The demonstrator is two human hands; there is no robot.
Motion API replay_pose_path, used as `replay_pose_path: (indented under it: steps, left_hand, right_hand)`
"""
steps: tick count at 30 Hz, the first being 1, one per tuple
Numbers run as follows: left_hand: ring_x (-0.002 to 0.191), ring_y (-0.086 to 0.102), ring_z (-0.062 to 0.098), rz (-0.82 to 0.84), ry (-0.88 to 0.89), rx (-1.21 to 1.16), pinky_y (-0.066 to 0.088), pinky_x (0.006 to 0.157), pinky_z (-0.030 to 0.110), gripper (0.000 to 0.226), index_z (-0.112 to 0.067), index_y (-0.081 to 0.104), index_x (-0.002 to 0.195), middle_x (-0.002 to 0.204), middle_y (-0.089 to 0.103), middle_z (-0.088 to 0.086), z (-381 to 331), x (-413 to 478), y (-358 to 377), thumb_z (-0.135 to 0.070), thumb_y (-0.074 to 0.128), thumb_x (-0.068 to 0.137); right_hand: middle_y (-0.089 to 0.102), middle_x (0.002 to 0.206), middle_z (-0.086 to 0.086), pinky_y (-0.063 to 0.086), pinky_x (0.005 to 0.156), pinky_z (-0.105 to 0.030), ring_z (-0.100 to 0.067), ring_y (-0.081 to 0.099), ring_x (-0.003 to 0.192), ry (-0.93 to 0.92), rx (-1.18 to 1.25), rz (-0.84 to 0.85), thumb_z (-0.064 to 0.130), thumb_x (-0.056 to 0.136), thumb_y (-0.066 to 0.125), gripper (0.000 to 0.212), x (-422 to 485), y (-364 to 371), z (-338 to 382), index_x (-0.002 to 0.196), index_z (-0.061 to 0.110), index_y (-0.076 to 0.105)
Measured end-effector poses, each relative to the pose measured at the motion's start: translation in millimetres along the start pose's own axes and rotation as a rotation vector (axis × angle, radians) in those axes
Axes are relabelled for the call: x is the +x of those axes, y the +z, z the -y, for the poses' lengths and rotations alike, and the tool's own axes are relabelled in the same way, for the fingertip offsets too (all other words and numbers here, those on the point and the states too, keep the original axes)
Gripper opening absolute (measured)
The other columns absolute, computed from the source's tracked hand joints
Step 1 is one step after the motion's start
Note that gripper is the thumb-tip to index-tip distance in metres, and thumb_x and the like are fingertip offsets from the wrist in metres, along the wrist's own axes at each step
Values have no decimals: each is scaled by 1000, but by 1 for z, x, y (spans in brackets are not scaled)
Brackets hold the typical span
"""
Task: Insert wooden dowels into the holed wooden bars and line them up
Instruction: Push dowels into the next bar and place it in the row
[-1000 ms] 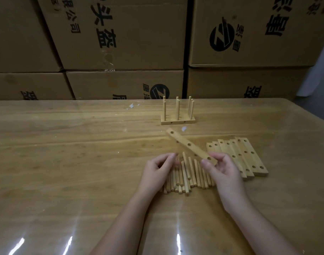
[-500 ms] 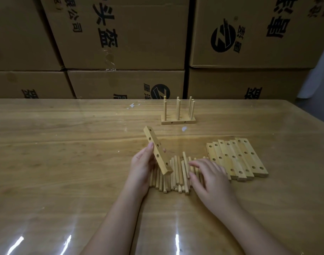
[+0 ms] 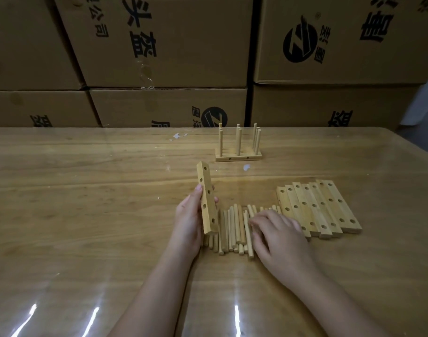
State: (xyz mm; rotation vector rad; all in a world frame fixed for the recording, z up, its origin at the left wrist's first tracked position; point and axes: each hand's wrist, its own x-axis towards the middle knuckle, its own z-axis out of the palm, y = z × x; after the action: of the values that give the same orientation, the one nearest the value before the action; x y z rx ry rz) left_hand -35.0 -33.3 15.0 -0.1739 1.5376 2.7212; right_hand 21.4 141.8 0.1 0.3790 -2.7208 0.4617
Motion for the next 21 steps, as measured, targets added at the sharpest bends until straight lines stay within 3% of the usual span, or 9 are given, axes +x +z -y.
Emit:
replay_pose_path:
  steps: [2, 6, 11, 15, 18, 21]
  left_hand:
    - [49, 59, 8, 9, -5, 20, 47, 45, 19, 28, -6, 67, 99, 61, 65, 2, -1, -1, 1, -29, 52, 96]
    - [48, 58, 8, 22, -14, 45, 47, 44, 18, 29, -7, 68, 100, 61, 65, 1, -4, -5, 2, -30, 52, 96]
    - [52, 60, 9, 50, -14, 137, 48, 47, 19, 29, -10, 71, 98, 64, 66, 1, -2, -6, 1, -32, 54, 93]
    - [58, 63, 11, 129, 2, 198, 51, 54, 22, 31, -18, 77, 79, 69, 68, 2, -2, -8, 2, -38, 55, 87]
    - [57, 56, 10, 119, 1, 266, 48, 54, 21, 38, -16, 75, 76, 68, 65, 1, -1, -7, 1, -39, 50, 93]
    - [55, 55, 9, 129, -7, 294, 47, 55, 20, 37, -13, 74, 79, 68, 64, 1, -1, -8, 2, -41, 53, 89]
  right_hand:
    - [52, 102, 10, 36, 96, -33, -11, 51, 100, 8, -61, -5, 32, 88, 54, 19, 0, -3, -1, 102, 24, 64]
    - [46, 99, 13, 31, 89, -27, -9, 44, 99, 61, -95, 37, 43, 88, 50, 21, 2, -5, -4, 101, 31, 60]
    - [52, 102, 11, 34, 89, -22, -8, 51, 98, 91, -33, 29, 29, 90, 53, 22, 4, -5, -2, 111, 27, 58]
    - [59, 89, 0, 49, 69, -29, -16, 58, 78, 77, -54, -118, 13, 76, 72, 35, 4, -11, 1, 111, 12, 64]
    - [57, 92, 1, 46, 62, -18, -10, 55, 73, 108, 115, -263, 8, 81, 66, 37, 5, -12, 1, 118, 8, 60]
    - [53, 94, 11, 45, 60, -7, -3, 56, 74, 151, 454, -385, 8, 85, 59, 33, 5, -13, -2, 118, 14, 57]
